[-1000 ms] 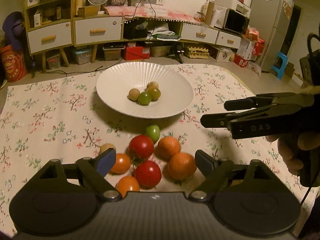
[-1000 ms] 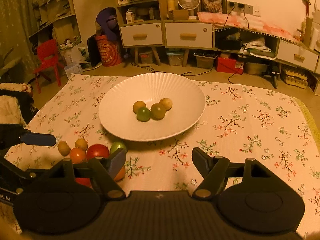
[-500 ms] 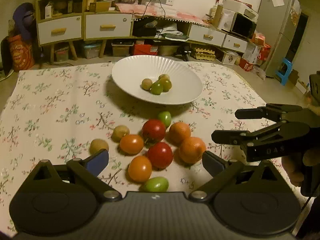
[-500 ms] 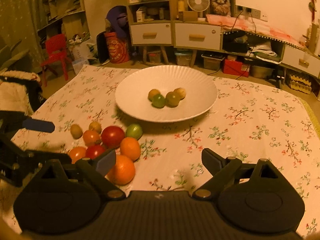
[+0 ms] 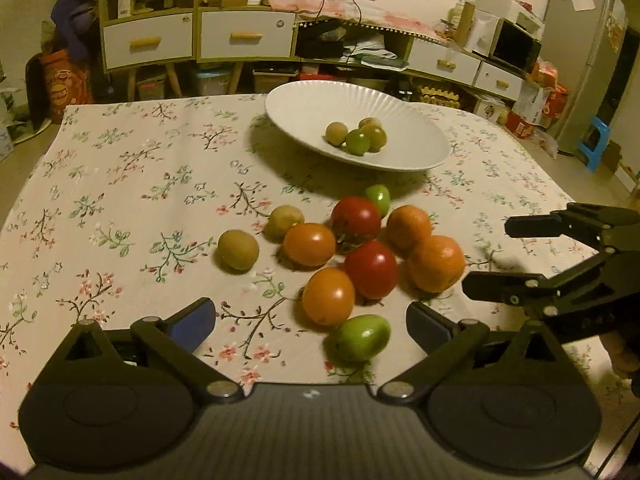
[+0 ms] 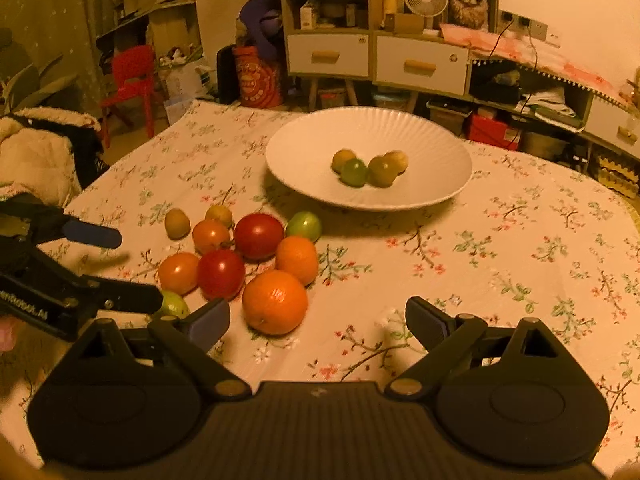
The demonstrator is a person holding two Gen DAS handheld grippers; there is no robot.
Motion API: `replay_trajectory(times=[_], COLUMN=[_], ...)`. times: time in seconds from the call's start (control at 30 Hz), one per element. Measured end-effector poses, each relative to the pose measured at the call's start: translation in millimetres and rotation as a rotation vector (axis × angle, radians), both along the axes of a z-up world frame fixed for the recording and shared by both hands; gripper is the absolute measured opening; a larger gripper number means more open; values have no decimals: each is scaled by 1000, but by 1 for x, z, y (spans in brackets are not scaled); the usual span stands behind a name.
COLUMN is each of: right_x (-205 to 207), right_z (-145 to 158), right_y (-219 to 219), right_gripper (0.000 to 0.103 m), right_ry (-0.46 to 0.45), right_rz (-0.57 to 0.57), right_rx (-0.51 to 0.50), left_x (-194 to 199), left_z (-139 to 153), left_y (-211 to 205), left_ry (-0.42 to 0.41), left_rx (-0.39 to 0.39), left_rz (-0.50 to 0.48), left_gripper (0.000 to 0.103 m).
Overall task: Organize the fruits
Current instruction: 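Move both open tools back toward the fruit cluster, then lower the left tool around a green tomato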
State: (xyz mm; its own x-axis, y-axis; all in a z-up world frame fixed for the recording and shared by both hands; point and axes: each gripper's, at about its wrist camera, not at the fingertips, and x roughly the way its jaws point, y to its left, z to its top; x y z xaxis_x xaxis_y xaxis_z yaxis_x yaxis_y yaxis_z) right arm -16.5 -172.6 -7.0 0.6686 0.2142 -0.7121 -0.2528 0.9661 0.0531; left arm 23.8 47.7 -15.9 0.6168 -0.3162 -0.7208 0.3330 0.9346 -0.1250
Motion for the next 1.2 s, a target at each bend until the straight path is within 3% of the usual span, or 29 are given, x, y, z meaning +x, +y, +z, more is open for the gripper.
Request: replay_trajectory(times=[0.23,0.4,0.57,0.77,1.03,1.2], right_x=[1,0,-1,-1,0,2], right_z=[-9,-14,-16,-16,-16,-17], right_y=[0,2,4,6,9,12], right_gripper=[94,94,94,94,94,91], right_ry=[33,48,54,54,47,47], right_rz=[-1,7,14,18,28,35], right_rx=[1,-4,-7,-10,-12,-10], left_x=[5,6,9,13,17,18], left_z=[-9,-13,-12,-9,-9,-8], left_y=[-3,-6,-9,-10,-8,-7], left_ry=[1,23,31,54,62,68], left_rx=[8,-10,-24,-59,-63,-71], left_rz=[-3,-31,-49,-61,-25,-6], left_gripper=[100,85,76,52,36,35])
